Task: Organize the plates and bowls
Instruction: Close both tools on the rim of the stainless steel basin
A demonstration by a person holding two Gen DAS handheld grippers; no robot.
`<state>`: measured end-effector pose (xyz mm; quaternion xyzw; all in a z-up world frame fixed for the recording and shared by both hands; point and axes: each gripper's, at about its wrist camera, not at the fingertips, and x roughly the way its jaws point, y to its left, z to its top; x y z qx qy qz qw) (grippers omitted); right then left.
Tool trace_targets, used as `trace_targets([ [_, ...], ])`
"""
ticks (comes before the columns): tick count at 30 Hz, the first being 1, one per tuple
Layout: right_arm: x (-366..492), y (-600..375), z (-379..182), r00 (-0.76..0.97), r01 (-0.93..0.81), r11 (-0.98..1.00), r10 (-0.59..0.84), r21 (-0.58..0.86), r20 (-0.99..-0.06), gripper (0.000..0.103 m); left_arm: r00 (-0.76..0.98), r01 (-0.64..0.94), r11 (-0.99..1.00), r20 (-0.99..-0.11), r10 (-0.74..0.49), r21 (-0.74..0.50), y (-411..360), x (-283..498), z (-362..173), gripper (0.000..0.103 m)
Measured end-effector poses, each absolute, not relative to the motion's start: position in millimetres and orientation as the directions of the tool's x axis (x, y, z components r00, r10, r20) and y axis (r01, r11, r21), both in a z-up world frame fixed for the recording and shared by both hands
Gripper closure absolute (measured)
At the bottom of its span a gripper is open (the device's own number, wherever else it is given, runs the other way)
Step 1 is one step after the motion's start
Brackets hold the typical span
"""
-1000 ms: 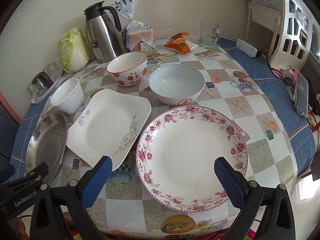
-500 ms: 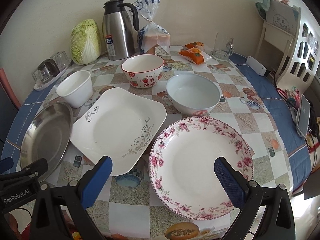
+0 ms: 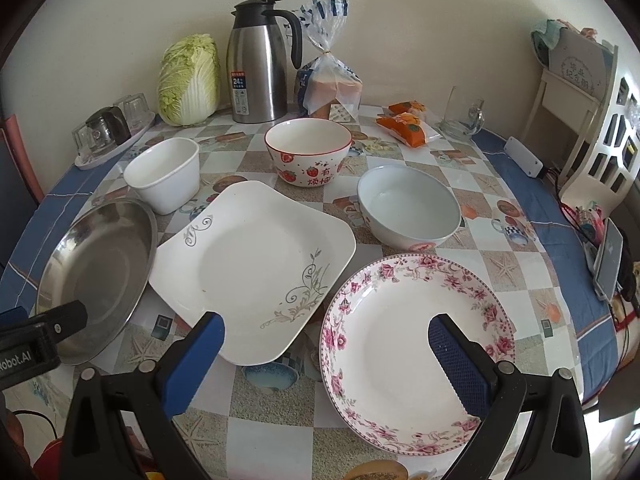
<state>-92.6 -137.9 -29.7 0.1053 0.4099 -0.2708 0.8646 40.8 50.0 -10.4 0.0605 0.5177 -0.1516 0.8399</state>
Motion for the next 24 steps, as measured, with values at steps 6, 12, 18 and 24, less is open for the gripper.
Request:
trace_targets([
  [6,-71.6,-129.7,-24.5,0.601,0.501,0.865,-0.329,0.022,-0.728,0.0,0.469,0.224,0.958,-0.842,-0.266,-0.178,89.7,63.0,-15.7,0.0],
  [12,-46.4,-114.1,-22.2,0.684,0.421,0.904,-0.261,0.076,-0.681,0.0,0.544,0.124,0.96,-0.792,-0.278,-0.252,129.7,78.2,-23.9,0.0],
  [18,-21.7,-86.2,-30.3,0.717,0.313,0.949,-0.203,0.047,-0.666,0.0,0.564,0.051,0.967,-0.792,-0.235,-0.25,157.0,94.3,-42.9,0.0],
  [24,0.5,-70.3,-41.7,0.709,0.238,0.971,-0.15,0.034,-0.689,0.0,0.535,0.027,0.972,-0.818,-0.21,-0.232,173.0,103.8,-61.4,0.0],
])
